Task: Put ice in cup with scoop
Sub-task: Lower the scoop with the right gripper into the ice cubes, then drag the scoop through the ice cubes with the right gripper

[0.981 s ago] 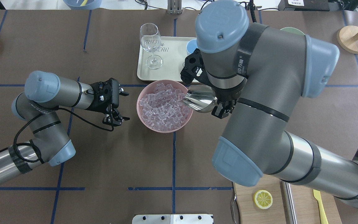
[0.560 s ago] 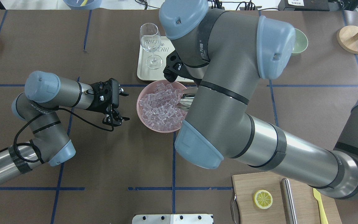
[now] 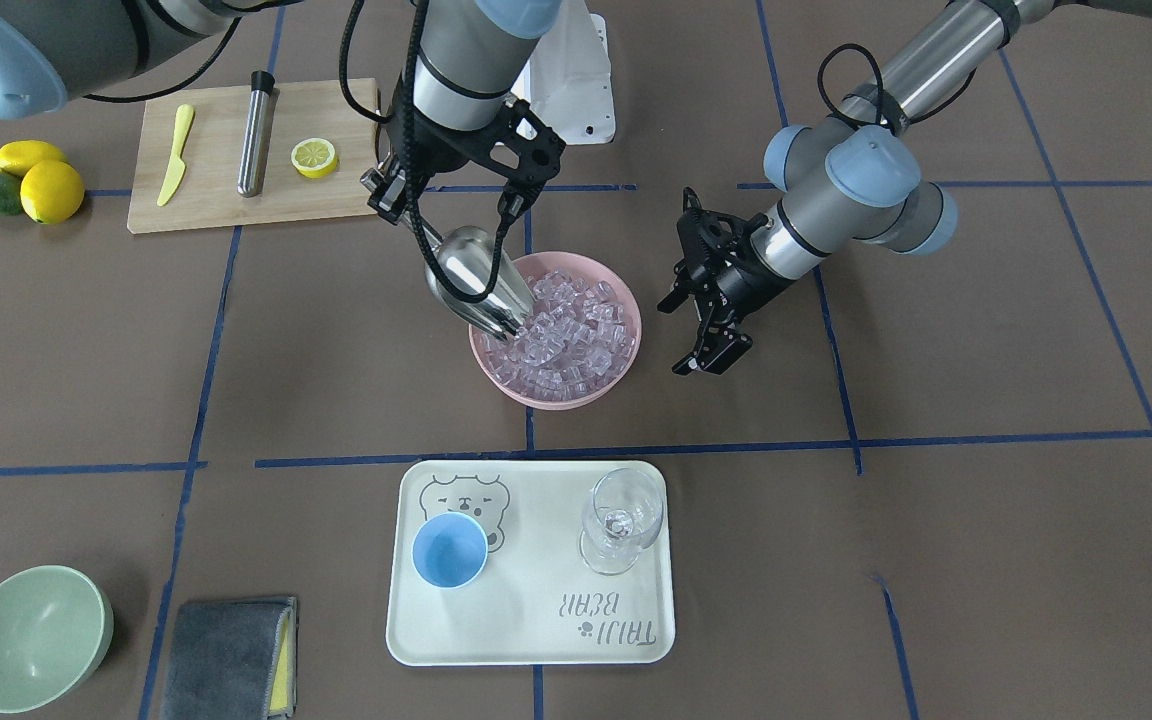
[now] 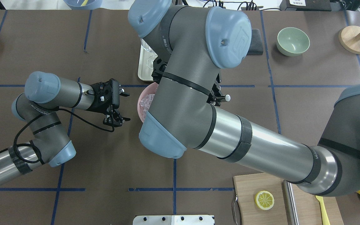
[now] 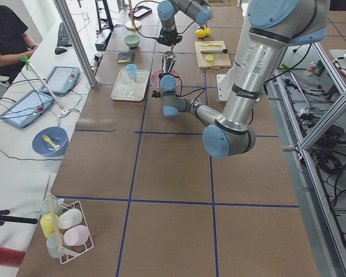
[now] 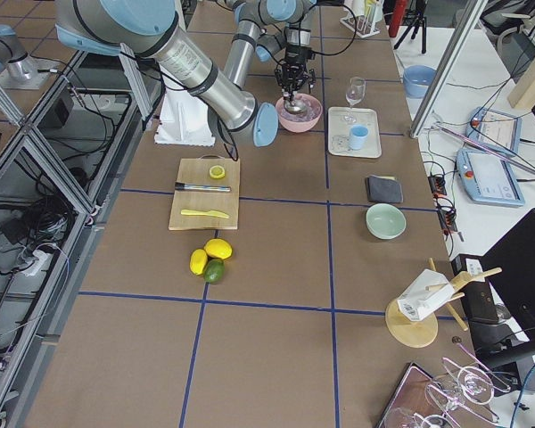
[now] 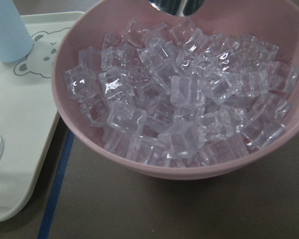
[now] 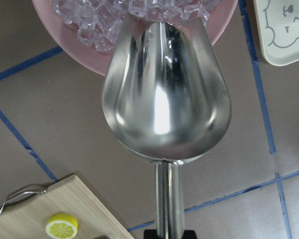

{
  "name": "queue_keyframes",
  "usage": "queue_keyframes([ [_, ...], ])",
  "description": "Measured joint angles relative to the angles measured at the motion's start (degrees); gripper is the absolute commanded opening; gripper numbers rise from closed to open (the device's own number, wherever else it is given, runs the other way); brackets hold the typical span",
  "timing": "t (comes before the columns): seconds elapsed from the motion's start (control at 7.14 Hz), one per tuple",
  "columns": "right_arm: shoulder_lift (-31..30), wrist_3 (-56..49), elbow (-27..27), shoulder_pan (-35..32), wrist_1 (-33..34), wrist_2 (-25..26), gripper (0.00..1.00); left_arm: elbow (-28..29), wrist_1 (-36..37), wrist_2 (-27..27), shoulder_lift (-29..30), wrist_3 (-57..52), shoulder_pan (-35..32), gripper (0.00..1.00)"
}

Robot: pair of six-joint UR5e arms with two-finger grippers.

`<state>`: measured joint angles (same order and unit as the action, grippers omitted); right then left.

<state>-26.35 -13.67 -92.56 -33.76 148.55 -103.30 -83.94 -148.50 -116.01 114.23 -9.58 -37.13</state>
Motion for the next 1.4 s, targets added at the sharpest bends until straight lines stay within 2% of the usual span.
queue_keyframes([
  [0.56,2.53,-0.47,6.07,2.51,0.24,2.14,0.00,0.00,-0.12,0.00,-0.03,0.00,-0.04,1.00],
  [0.84,2.74,-0.44,7.14,3.40,-0.07,2.38,0.00,0.00,-0.14,0.00,-0.04,0.00,-0.04,1.00],
  [1.4,0.33,0.73,7.47,3.78,-6.50,0.87,0.00,0.00,-0.27,0.00,-0.06,0.00,0.00,1.00],
])
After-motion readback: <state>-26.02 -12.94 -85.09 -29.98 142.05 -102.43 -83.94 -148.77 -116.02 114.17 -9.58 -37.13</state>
